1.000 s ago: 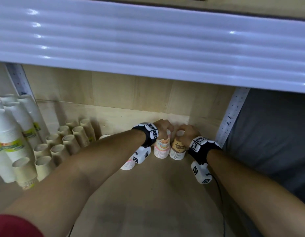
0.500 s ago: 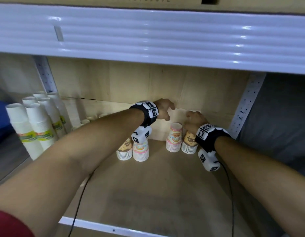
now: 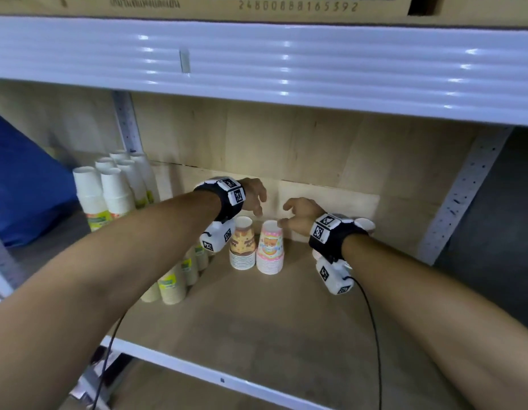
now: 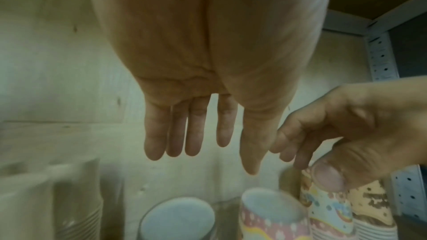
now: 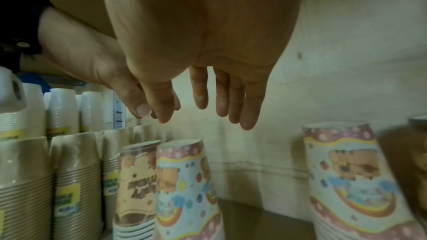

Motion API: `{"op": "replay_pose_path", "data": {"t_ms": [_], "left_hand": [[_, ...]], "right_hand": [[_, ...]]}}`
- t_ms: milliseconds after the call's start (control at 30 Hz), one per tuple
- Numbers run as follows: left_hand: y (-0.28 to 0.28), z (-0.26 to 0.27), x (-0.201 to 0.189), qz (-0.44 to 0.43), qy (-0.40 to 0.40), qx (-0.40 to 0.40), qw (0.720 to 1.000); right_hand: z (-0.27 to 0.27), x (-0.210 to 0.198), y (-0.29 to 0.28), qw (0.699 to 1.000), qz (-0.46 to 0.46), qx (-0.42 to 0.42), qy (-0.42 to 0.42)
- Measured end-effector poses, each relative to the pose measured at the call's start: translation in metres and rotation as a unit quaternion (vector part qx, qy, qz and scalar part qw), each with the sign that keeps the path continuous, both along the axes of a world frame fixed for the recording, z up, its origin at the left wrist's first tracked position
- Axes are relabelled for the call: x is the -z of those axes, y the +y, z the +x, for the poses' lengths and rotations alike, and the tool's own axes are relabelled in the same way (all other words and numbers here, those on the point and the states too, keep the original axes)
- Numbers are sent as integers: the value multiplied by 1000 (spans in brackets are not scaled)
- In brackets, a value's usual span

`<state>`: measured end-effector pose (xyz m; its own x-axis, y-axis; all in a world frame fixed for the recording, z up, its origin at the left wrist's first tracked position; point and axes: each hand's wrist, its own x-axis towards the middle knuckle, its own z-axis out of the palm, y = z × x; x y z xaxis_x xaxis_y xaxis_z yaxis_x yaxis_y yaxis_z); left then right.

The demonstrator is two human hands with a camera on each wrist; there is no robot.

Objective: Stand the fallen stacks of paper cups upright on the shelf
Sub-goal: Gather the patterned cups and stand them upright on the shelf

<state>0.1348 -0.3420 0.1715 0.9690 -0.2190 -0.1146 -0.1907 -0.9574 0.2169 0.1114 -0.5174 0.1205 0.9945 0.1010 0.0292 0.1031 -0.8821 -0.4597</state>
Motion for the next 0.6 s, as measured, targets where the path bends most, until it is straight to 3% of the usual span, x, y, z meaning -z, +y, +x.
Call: {"op": "replay_pose_path", "data": {"t_ms": [233,600], "left_hand": [[17,-5,32,2,31,15,999],[31,-6,45,-3,5,24,1000]], "right_hand": [[2,17,28,997,-13,-50,52],[12,38,38,999,-4,-12,47]]}}
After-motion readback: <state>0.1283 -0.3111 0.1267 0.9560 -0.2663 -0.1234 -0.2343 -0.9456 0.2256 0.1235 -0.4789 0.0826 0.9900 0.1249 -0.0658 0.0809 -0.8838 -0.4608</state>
